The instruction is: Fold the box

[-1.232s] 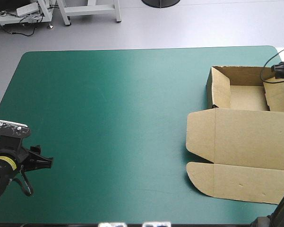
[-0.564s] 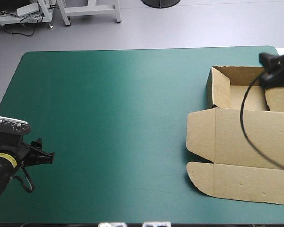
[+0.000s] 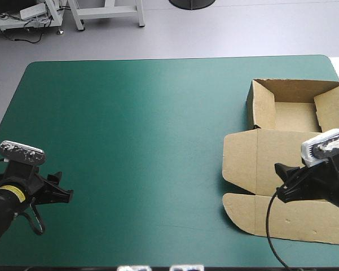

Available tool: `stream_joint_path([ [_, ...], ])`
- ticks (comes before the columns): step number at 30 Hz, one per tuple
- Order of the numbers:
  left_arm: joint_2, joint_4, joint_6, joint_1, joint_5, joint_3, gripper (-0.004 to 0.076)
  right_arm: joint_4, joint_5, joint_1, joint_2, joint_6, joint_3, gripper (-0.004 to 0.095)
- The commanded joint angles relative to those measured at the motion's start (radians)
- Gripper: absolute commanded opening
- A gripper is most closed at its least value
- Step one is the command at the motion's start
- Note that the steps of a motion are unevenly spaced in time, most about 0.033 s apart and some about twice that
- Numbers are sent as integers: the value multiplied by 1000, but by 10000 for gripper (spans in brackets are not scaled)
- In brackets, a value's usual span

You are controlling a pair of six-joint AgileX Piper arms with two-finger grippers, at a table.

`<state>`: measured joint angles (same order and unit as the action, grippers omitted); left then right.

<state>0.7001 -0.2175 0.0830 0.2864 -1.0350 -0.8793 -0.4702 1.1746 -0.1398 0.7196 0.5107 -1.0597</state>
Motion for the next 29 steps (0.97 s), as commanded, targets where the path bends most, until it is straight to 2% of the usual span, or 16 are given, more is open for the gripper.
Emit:
stream_joint_path([
  [1,-3,7,-5,6,17,-25,395,-104,-41,3,0,58,47,569],
  [4,-3,28,-22,6,-18,-23,395,-115,-35,18,-4,87,97,516],
  [8,-3,41,-33,6,-44,-3,395,-55,-14,76,-4,78,140,481],
  [13,-3,47,-31,6,-63,26,395,135,20,136,-4,-55,187,479],
  [15,-3,47,-31,6,-58,39,395,171,22,144,-4,-78,192,477],
  [23,-3,56,-19,6,-49,114,395,181,19,144,-2,-128,196,475],
  [29,-3,80,-23,6,31,139,395,189,-4,144,-2,-115,228,475],
])
